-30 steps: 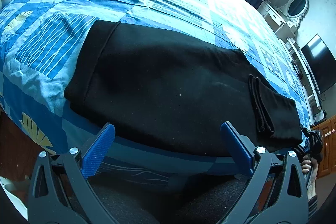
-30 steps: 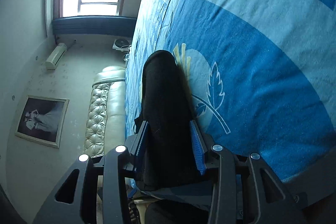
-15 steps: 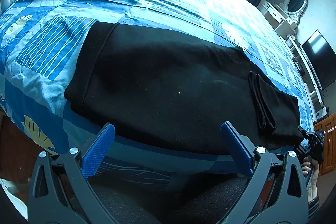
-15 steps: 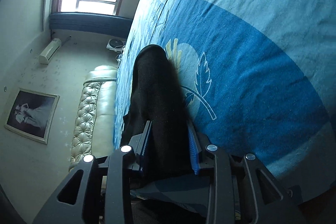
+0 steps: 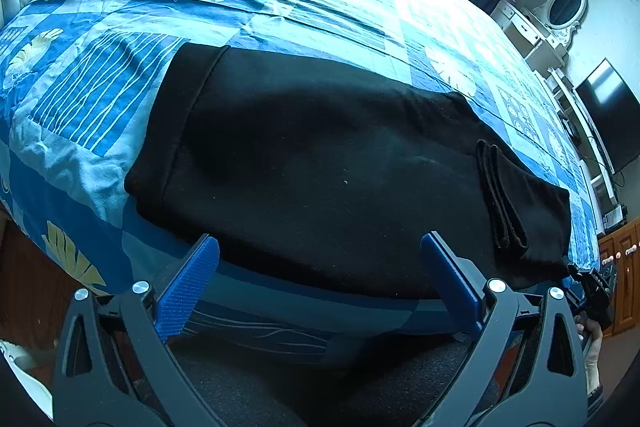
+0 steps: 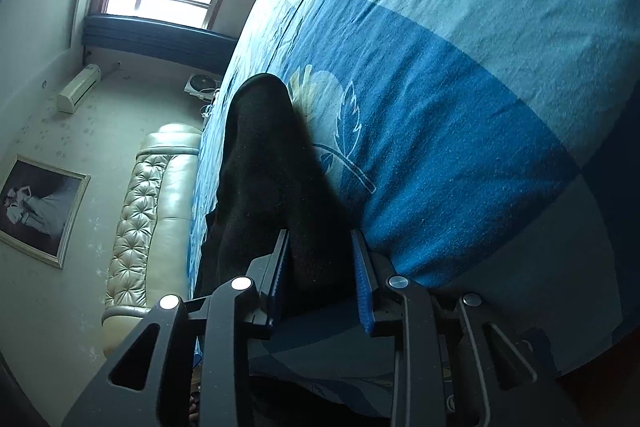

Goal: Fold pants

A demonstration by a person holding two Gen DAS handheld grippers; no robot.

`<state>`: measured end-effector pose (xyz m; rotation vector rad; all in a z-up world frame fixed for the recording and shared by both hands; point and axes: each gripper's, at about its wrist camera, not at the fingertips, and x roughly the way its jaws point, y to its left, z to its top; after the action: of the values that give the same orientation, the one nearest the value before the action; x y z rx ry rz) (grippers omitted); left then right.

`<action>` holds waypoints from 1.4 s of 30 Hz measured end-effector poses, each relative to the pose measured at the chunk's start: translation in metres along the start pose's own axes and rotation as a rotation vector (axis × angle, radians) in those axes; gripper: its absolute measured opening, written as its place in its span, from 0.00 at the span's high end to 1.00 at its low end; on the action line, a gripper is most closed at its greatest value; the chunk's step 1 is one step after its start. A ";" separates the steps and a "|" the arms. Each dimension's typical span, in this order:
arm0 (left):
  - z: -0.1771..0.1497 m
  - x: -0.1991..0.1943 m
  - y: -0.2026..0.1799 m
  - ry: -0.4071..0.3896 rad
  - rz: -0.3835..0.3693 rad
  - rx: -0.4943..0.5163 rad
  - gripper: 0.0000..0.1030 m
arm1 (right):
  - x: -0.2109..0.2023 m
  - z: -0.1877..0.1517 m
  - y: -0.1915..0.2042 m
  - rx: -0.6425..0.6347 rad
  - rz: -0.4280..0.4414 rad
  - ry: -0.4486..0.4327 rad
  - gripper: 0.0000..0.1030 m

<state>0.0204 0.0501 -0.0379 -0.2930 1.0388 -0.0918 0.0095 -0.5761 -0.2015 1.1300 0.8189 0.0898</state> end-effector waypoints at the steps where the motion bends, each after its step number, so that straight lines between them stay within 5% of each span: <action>1: 0.000 0.000 0.000 0.001 0.003 0.003 0.03 | -0.002 0.000 0.000 0.005 0.008 -0.001 0.71; 5: 0.000 -0.007 0.004 -0.015 0.006 0.004 0.03 | -0.014 0.003 0.012 0.004 -0.023 -0.013 0.66; 8: 0.006 -0.015 0.011 -0.043 0.009 -0.012 0.03 | -0.033 0.006 0.045 -0.116 -0.142 -0.116 0.66; 10: 0.011 -0.018 0.019 -0.059 0.012 -0.033 0.03 | -0.041 0.004 0.066 -0.168 -0.119 -0.158 0.66; 13: 0.017 -0.019 0.033 -0.065 0.024 -0.069 0.03 | -0.025 -0.006 0.090 -0.171 -0.009 -0.090 0.66; 18: 0.024 -0.018 0.056 -0.061 0.051 -0.112 0.03 | 0.050 -0.042 0.118 -0.135 0.122 0.153 0.66; 24: 0.028 -0.016 0.079 -0.059 0.084 -0.135 0.03 | 0.127 -0.082 0.155 -0.160 0.196 0.337 0.66; 28: 0.029 -0.015 0.094 -0.054 0.086 -0.162 0.03 | 0.163 -0.103 0.166 -0.183 0.161 0.407 0.66; 30: 0.030 -0.014 0.099 -0.051 0.086 -0.173 0.03 | 0.175 -0.108 0.163 -0.193 0.118 0.415 0.66; 36: 0.035 -0.011 0.121 -0.036 0.033 -0.228 0.03 | 0.151 -0.099 0.156 -0.158 0.166 0.408 0.64; 42: 0.055 -0.005 0.149 -0.052 -0.079 -0.236 0.03 | 0.108 -0.090 0.151 -0.159 0.194 0.351 0.50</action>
<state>0.0554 0.2048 -0.0500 -0.5488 0.9877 -0.0325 0.0801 -0.3894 -0.1495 1.0539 0.9911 0.5181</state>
